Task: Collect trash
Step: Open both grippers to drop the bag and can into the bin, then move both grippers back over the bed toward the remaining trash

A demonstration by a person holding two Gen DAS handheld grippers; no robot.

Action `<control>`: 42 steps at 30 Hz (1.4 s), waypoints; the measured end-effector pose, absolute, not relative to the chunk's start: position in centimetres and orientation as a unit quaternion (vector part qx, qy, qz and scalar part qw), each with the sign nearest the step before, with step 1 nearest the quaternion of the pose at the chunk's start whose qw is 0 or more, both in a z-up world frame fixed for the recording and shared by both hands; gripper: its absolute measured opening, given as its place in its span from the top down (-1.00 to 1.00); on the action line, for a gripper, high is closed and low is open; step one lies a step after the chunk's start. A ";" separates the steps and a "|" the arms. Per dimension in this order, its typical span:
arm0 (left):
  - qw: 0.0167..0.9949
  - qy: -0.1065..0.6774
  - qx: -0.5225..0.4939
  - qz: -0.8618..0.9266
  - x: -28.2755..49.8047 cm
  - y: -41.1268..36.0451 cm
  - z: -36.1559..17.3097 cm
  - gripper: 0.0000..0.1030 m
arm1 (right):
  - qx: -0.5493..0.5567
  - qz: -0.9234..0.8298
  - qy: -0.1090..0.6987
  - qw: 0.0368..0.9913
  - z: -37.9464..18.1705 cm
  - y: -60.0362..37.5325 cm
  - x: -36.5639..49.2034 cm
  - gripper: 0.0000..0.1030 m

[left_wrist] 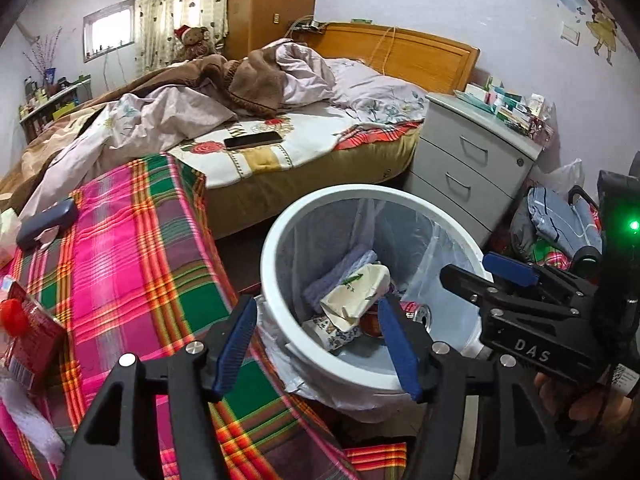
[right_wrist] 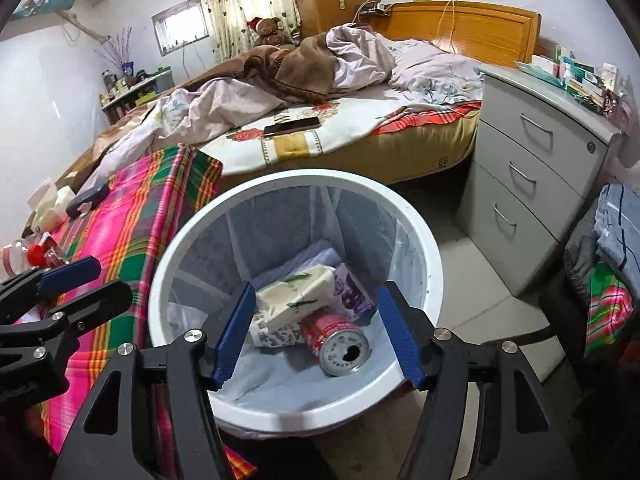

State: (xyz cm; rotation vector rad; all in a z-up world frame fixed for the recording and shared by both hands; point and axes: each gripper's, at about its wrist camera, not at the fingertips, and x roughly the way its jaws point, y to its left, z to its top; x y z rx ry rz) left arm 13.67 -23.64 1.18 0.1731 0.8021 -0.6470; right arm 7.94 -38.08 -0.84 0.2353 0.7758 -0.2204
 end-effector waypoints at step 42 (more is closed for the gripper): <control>0.926 0.353 -0.018 -0.132 12.5 -2.0 2.0 -0.27 | 0.072 0.008 0.347 0.935 0.7 -25.1 9.9 -0.27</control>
